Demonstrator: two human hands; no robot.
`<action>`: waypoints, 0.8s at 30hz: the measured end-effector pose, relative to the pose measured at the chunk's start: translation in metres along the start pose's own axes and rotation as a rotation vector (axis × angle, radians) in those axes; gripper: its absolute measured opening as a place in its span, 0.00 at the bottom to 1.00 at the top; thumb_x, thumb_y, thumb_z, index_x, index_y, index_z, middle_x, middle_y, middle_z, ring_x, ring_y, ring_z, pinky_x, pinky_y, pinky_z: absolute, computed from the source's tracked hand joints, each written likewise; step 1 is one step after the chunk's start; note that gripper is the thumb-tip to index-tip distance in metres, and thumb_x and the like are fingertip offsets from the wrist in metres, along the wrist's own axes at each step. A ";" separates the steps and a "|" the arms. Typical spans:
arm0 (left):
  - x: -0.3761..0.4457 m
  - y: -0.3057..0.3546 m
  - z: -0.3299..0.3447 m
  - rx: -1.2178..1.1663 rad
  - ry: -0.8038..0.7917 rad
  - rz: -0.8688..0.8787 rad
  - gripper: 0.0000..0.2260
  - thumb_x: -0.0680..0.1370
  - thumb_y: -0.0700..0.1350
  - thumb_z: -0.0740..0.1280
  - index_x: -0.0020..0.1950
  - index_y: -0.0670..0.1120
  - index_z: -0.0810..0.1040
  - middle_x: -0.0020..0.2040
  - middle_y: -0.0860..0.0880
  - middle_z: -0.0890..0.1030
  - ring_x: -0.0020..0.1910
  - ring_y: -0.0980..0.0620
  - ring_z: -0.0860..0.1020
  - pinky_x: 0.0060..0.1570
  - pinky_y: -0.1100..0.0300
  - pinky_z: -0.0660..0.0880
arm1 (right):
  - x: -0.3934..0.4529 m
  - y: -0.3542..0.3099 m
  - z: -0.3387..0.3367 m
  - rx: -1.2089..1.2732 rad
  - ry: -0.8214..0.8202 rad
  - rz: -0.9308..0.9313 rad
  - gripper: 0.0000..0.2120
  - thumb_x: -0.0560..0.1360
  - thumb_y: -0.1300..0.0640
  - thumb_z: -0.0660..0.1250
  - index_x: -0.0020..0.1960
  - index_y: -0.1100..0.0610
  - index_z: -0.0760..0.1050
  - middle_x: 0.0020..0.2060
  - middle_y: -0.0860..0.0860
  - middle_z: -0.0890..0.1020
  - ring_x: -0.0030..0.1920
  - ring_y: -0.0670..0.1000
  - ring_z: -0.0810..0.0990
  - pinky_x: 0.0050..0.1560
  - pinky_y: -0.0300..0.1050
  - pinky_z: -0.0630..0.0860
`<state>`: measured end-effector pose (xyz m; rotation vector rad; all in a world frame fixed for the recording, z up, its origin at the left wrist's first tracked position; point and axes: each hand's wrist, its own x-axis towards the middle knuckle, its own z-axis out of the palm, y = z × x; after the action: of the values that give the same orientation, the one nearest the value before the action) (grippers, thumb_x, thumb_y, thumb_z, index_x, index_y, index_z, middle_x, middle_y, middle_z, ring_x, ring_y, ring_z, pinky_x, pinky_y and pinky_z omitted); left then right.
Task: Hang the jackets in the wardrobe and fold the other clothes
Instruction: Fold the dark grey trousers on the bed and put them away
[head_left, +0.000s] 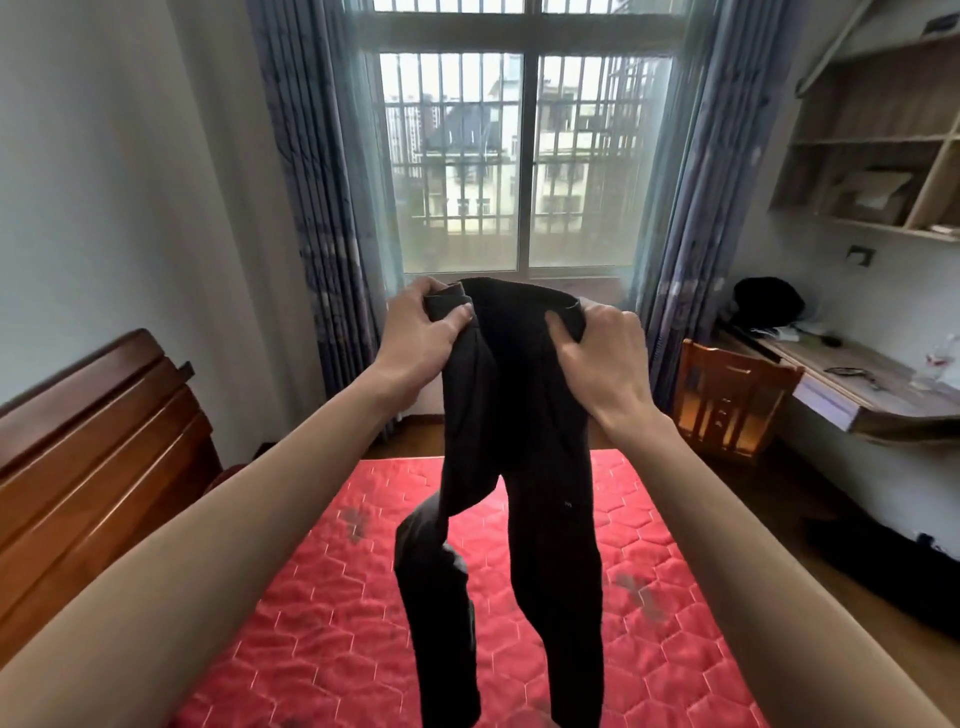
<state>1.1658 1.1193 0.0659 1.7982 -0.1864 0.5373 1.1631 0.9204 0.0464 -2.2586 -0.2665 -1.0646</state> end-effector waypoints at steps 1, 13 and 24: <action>-0.001 0.000 0.002 0.016 -0.009 0.006 0.05 0.81 0.41 0.73 0.53 0.45 0.78 0.43 0.50 0.81 0.43 0.54 0.82 0.47 0.59 0.83 | -0.001 -0.002 0.003 0.012 -0.006 -0.006 0.13 0.82 0.48 0.65 0.51 0.55 0.84 0.42 0.55 0.87 0.43 0.61 0.84 0.46 0.59 0.81; -0.018 0.001 0.027 0.085 -0.127 0.061 0.05 0.80 0.42 0.70 0.55 0.44 0.77 0.48 0.47 0.84 0.51 0.47 0.83 0.57 0.46 0.81 | -0.005 -0.023 0.020 0.017 -0.081 -0.039 0.15 0.83 0.50 0.62 0.49 0.58 0.83 0.42 0.57 0.87 0.42 0.61 0.83 0.43 0.54 0.78; -0.023 0.003 0.032 -0.248 -0.068 -0.142 0.06 0.84 0.40 0.65 0.60 0.39 0.77 0.44 0.43 0.83 0.38 0.51 0.84 0.36 0.59 0.81 | -0.028 -0.039 0.026 0.895 -0.393 0.284 0.19 0.87 0.43 0.49 0.59 0.39 0.80 0.56 0.55 0.79 0.53 0.52 0.81 0.55 0.51 0.82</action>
<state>1.1528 1.0849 0.0518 1.5749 -0.1628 0.3366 1.1442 0.9693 0.0302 -1.5839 -0.4568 -0.2382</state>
